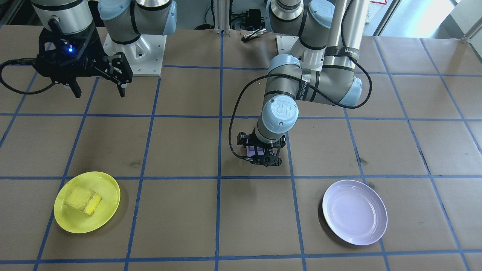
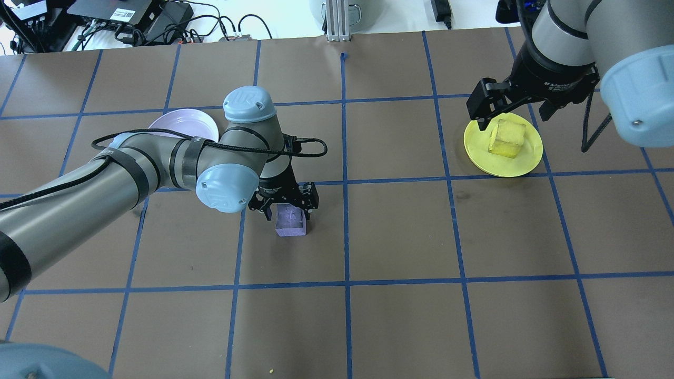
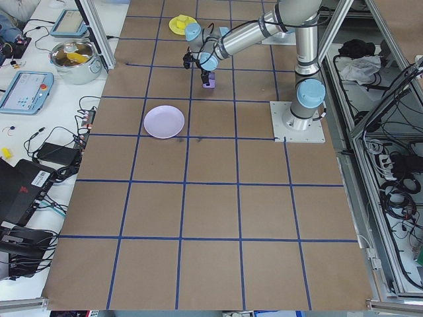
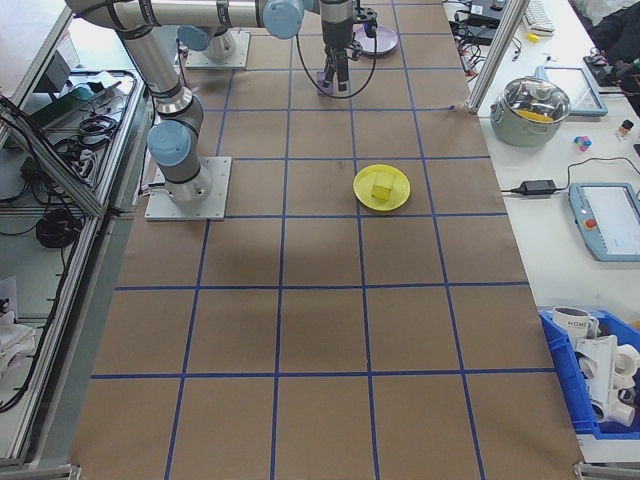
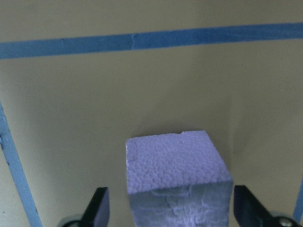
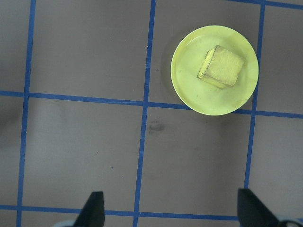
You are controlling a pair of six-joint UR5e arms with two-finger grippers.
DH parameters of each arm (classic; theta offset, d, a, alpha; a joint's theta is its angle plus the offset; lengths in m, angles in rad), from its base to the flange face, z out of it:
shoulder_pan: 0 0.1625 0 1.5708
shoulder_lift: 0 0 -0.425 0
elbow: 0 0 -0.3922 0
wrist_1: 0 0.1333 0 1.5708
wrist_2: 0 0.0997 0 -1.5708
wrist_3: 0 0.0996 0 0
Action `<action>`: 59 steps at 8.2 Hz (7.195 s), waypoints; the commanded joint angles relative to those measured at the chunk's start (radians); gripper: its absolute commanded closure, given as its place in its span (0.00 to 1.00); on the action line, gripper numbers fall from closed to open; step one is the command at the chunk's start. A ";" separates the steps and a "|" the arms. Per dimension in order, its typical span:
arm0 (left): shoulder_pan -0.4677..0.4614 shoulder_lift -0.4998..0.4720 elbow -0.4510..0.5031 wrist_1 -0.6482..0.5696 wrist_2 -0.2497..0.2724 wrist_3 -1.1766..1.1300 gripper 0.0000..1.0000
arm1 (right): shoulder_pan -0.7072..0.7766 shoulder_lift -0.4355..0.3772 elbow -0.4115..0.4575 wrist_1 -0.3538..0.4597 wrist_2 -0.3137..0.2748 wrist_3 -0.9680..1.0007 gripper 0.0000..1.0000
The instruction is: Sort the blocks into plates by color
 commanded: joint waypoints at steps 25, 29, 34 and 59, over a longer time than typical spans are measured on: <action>0.460 -0.274 0.492 -0.129 0.121 0.454 0.06 | -0.001 0.004 0.000 -0.032 -0.007 -0.044 0.00; 0.473 -0.226 0.507 -0.144 0.126 0.446 0.00 | -0.002 0.001 -0.001 -0.017 -0.006 -0.056 0.00; 0.358 0.049 0.504 -0.396 0.126 0.263 0.00 | -0.001 0.003 -0.001 -0.008 0.105 0.047 0.00; 0.276 0.345 0.426 -0.477 0.123 0.222 0.00 | -0.005 0.010 0.002 0.000 0.091 0.036 0.00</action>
